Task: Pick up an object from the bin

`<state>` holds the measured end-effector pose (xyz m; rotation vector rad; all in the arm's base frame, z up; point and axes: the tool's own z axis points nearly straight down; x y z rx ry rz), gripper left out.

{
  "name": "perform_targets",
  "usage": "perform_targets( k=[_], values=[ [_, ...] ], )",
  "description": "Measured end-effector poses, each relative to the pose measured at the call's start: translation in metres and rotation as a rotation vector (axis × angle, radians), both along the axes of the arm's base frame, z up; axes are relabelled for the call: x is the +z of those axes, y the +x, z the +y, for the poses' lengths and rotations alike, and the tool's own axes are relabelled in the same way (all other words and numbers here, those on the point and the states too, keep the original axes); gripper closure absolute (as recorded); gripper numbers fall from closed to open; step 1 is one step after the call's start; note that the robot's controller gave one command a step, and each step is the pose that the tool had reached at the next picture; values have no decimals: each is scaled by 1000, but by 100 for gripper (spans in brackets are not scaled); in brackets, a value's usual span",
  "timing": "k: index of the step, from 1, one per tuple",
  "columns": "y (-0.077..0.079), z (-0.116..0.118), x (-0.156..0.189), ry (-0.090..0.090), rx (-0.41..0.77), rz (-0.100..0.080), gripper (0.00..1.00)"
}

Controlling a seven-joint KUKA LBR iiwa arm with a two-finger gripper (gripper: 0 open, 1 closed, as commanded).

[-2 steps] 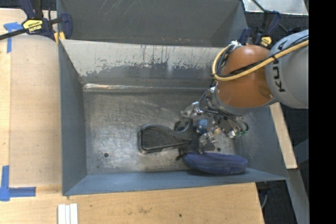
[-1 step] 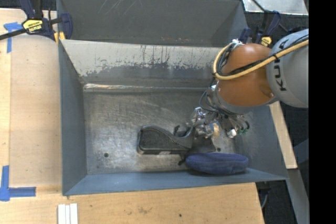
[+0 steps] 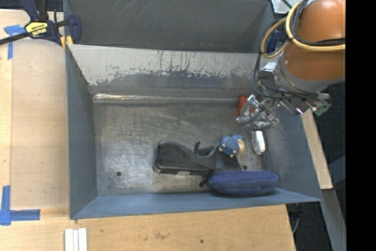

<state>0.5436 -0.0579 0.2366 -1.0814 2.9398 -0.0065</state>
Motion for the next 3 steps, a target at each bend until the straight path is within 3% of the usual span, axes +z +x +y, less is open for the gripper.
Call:
perform_targets(
  k=[1, 2, 3],
  values=[
    [-1, 0, -3, 2, -2, 6, 0],
    [-18, 36, -115, 3, 46, 16, 0],
    [11, 28, -164, 0, 370, 8, 0]
  ],
)
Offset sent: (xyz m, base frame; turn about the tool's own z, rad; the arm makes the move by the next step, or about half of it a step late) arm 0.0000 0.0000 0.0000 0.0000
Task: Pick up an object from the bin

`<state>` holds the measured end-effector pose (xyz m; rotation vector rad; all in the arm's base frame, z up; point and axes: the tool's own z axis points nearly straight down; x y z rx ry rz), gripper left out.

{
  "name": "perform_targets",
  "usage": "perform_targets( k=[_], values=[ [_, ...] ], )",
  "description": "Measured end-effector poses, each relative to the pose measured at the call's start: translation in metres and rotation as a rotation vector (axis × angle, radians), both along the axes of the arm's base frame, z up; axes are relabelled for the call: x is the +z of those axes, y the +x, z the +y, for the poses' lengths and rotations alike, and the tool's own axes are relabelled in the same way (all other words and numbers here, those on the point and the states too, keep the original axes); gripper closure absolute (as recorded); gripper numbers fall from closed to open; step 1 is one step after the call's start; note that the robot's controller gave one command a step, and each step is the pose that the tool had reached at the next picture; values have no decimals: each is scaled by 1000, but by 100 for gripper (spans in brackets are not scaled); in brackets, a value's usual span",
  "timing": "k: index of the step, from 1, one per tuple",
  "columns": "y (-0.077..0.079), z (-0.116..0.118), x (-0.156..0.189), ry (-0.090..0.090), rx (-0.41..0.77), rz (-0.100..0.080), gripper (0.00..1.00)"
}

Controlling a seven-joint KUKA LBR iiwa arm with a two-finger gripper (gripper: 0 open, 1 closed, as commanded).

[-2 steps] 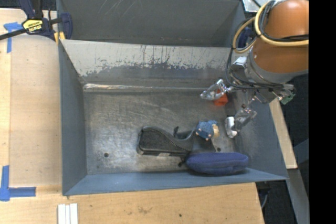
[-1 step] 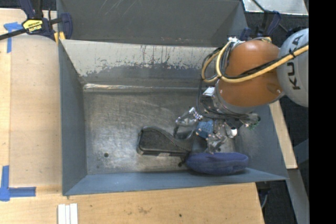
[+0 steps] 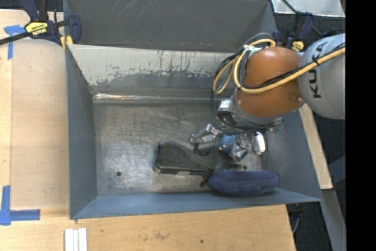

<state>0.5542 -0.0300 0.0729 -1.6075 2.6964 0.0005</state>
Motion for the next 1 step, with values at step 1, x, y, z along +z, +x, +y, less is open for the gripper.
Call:
perform_targets(
  k=[1],
  values=[
    [27, -38, 0, 0, 314, -6, 0]
  ],
)
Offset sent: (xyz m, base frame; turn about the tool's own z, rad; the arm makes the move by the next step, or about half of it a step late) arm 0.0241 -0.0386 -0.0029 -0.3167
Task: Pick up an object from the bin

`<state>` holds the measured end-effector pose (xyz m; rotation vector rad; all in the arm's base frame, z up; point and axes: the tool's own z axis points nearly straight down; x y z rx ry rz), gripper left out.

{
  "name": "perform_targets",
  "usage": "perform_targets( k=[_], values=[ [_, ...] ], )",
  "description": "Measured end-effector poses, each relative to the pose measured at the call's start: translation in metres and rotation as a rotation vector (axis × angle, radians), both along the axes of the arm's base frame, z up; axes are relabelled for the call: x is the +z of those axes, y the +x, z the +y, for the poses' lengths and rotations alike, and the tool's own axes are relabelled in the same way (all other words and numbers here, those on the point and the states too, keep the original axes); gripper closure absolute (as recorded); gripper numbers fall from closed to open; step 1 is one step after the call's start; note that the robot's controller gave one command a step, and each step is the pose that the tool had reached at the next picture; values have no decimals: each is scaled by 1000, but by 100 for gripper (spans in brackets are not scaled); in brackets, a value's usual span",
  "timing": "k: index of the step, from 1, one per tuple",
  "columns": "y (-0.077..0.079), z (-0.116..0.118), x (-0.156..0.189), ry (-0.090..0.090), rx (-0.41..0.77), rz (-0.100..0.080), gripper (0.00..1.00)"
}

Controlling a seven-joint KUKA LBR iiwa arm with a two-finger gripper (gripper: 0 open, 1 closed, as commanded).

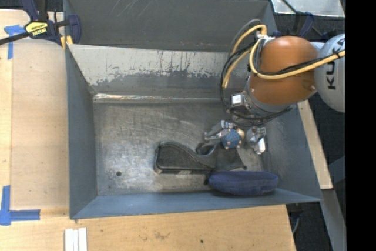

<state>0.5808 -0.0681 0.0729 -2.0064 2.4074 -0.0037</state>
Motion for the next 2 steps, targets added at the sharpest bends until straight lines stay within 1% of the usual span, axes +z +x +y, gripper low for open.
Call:
perform_targets(
  k=[1, 2],
  values=[
    [1, 2, 2, 2, -1, -3, 100],
    [6, -70, 183, -7, 214, -2, 100]
  ],
)
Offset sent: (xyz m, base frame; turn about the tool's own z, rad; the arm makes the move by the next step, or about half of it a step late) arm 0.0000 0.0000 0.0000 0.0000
